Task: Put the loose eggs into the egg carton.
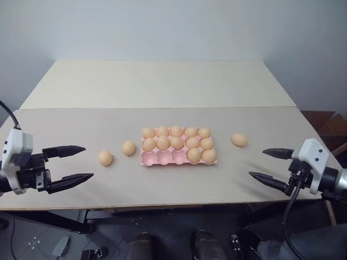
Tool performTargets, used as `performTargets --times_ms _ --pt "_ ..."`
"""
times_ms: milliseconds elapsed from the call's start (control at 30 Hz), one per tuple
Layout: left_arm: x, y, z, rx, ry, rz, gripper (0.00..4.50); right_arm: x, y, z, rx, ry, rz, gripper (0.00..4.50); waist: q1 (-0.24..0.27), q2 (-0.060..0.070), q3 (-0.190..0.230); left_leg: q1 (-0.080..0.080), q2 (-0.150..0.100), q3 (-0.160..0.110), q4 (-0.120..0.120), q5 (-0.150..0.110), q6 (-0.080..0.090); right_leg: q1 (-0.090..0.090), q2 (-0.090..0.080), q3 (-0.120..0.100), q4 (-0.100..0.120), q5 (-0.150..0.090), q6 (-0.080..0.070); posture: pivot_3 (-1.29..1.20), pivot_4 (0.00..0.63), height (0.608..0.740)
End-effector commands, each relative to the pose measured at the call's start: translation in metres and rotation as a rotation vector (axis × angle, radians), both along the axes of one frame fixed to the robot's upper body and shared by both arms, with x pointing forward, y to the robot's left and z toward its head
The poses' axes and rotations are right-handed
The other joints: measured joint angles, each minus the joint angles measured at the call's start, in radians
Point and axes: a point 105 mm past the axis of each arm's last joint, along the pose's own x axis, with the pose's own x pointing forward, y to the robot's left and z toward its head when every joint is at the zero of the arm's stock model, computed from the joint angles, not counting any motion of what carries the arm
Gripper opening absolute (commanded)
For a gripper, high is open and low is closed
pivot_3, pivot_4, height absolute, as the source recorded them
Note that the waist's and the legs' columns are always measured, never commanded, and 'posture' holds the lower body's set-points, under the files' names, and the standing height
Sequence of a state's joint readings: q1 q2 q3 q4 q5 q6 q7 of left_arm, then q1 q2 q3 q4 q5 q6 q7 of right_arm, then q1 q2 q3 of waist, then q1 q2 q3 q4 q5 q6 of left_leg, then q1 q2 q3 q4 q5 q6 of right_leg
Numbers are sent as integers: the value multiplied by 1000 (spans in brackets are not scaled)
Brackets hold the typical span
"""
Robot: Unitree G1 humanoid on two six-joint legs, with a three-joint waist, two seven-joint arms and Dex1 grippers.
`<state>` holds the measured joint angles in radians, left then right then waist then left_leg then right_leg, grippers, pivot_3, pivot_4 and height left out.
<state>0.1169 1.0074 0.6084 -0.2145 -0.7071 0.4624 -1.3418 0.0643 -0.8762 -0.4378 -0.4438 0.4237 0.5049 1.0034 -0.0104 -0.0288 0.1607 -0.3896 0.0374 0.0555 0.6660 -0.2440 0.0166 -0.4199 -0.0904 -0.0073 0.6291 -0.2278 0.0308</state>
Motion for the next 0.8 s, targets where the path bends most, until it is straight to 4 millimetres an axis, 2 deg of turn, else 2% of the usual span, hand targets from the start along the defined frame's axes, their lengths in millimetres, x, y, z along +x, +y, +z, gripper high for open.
performTargets --times_ms 33,200,333,500,600,733,800 --pt "1 -7 11 3 -61 -22 4500 17 1 12 7 -67 -39 4484 -3 0 0 0 0 0 0 0 0 0 0 0 0 0 0 0 150 740" --pt "8 -18 17 -24 -90 -56 4500 61 -6 0 -34 -55 -196 4484 -2 0 0 0 0 1 0 0 0 0 0 1 0 3 -4 0 150 740" --pt "12 -22 16 -27 -93 -77 4500 97 -3 -17 -67 -44 -239 4484 -2 0 0 -2 -1 1 0 0 0 -1 0 1 -1 5 -7 0 150 740" --pt "13 -24 15 -27 -93 -83 4500 126 -1 -40 -85 33 -293 4484 -4 0 0 -3 -2 1 -1 0 0 -3 0 1 -1 5 -7 0 150 740" --pt "11 -24 15 -25 -95 -81 4500 135 1 -40 -47 32 -313 3905 -3 0 0 -3 -2 1 -1 0 0 -2 0 1 -1 5 -7 0 150 740" --pt "7 -23 15 -18 -96 -76 4500 134 6 -37 -22 40 -298 2474 -3 0 0 -3 -2 1 -1 0 0 -2 0 1 -1 5 -7 0 150 740" --pt "6 -24 16 -15 -98 -75 4500 128 11 -28 -16 22 -273 1935 -3 0 0 -3 -1 1 -1 0 0 -2 0 1 -1 5 -7 0 150 740"
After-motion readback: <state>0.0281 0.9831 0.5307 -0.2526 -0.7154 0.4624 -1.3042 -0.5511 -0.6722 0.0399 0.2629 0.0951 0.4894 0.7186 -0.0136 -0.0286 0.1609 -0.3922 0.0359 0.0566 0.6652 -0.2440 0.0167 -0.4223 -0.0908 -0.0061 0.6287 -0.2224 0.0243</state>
